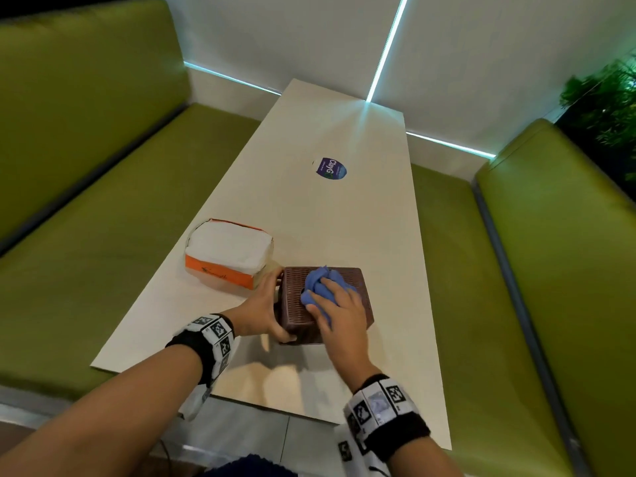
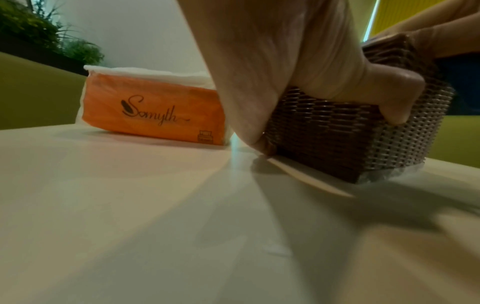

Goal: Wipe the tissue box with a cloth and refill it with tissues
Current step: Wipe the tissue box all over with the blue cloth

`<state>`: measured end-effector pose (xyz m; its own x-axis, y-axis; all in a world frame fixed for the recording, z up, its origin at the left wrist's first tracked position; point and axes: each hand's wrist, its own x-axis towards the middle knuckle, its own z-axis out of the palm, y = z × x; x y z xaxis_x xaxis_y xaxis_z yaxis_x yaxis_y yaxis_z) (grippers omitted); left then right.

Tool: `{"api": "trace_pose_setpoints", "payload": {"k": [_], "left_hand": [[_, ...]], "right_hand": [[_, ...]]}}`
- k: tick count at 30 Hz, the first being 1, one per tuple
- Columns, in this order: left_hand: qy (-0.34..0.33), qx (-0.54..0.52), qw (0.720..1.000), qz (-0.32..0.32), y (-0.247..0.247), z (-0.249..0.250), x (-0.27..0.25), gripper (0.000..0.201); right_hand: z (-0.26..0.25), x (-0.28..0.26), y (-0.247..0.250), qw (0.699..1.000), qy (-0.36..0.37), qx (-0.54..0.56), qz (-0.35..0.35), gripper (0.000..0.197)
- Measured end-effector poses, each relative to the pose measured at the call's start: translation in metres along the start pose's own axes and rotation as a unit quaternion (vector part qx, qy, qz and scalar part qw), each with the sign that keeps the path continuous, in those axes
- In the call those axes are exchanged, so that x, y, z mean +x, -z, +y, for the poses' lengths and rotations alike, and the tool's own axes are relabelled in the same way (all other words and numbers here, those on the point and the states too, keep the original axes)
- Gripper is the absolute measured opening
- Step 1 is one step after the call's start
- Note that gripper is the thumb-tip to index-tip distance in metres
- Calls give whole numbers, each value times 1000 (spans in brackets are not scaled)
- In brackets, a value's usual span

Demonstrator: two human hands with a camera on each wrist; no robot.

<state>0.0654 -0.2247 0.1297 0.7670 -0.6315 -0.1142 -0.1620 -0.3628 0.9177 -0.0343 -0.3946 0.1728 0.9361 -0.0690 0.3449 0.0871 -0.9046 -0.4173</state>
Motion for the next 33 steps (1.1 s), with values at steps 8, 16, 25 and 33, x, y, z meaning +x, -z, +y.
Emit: {"api": "trace_pose_setpoints", "payload": {"k": [8,16,25,33], "left_hand": [[10,-23,1000,-17,-1,3,1,122],[10,-3,1000,13,-1,6,-6,137],[9,22,999,23,0,7,-7,137],[37,-1,999,26,-3,17,-11,144]], "right_hand": [[1,-13,0,999,-1,14,43,34],[36,-28,22,997,-4,51,54,33],[-23,-23,-6,995,87,8,42,30],[-12,-21,-12,994,-52,-27,89,46]]}}
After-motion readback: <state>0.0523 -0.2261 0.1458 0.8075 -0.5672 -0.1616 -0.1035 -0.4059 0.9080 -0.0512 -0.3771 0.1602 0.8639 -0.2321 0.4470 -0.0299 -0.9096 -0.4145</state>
